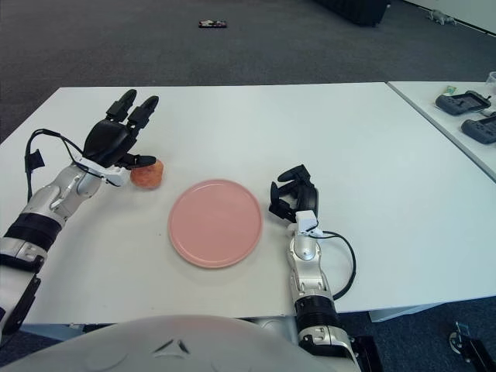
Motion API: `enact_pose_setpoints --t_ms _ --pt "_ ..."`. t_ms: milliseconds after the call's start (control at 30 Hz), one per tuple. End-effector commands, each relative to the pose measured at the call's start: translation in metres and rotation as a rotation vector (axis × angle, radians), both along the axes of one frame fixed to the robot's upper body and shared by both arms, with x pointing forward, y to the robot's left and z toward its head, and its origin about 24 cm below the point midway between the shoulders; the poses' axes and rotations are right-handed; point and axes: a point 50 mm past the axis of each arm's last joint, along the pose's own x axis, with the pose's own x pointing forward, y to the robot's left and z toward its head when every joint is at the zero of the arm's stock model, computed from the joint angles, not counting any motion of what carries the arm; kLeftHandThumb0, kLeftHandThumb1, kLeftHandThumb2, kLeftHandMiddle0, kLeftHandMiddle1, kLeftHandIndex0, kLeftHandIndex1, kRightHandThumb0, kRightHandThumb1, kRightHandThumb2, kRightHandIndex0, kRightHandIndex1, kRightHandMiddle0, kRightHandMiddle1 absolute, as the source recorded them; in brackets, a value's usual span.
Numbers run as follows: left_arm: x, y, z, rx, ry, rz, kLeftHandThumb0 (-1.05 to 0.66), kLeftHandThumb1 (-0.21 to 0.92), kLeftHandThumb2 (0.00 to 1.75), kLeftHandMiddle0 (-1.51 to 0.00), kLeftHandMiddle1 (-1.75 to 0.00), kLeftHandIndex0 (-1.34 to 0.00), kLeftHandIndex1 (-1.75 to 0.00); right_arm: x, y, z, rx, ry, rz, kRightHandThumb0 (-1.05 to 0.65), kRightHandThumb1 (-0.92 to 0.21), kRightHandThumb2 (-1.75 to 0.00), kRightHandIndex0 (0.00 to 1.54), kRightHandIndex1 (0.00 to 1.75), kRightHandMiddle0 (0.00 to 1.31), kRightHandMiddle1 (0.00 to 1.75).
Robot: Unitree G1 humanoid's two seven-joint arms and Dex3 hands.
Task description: Put the apple into the plate.
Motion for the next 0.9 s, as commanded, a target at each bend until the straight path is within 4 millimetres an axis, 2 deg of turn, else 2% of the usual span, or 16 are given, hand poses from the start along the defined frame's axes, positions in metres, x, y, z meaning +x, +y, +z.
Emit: enact_pose_setpoints --t_ms 0,300,467,500,700,867 --pt "0.007 -0.001 0.003 0.032 0.034 -0.024 -1.05 0.58 0.79 0.0 0.0 0.0 0.0 -0.003 -0.003 -0.005 -0.015 0.013 -0.006 -0.42 -0.5 -1.1 0.65 1.52 0.47 1.75" --pt "0.023 -0.001 -0.007 0.142 0.221 -0.049 -1.05 0.61 0.76 0.0 0.0 0.0 0.0 -0.003 -0.003 -0.005 -0.017 0.02 -0.012 -0.42 -0.49 -1.11 0.65 1.52 0.47 1.75" --pt "0.026 -0.002 -0.012 0.175 0.315 -0.07 -1.05 0.59 0.75 0.0 0.0 0.0 0.0 -0.004 -0.003 -0.005 -0.018 0.018 -0.014 -0.42 -0.49 -1.11 0.65 1.52 0.47 1.75" --pt "0.027 -0.003 -0.014 0.177 0.348 -0.078 -1.05 0.55 0.79 0.0 0.0 0.0 -0.05 -0.004 -0.003 -0.005 -0.017 0.018 -0.015 -0.42 -0.49 -1.1 0.65 1.52 0.47 1.75" --pt "0.028 -0.006 -0.021 0.172 0.603 -0.134 -0.98 0.45 0.85 0.0 0.0 0.0 -0.06 -0.006 -0.004 -0.004 -0.016 0.02 -0.018 -0.42 -0.49 -1.1 0.64 1.51 0.47 1.75" --pt "0.03 -0.002 -0.026 0.178 0.912 -0.141 -0.96 0.44 0.88 0.0 0.0 0.0 -0.01 -0.007 -0.004 -0.004 -0.013 0.022 -0.027 -0.42 -0.5 -1.1 0.64 1.5 0.47 1.75"
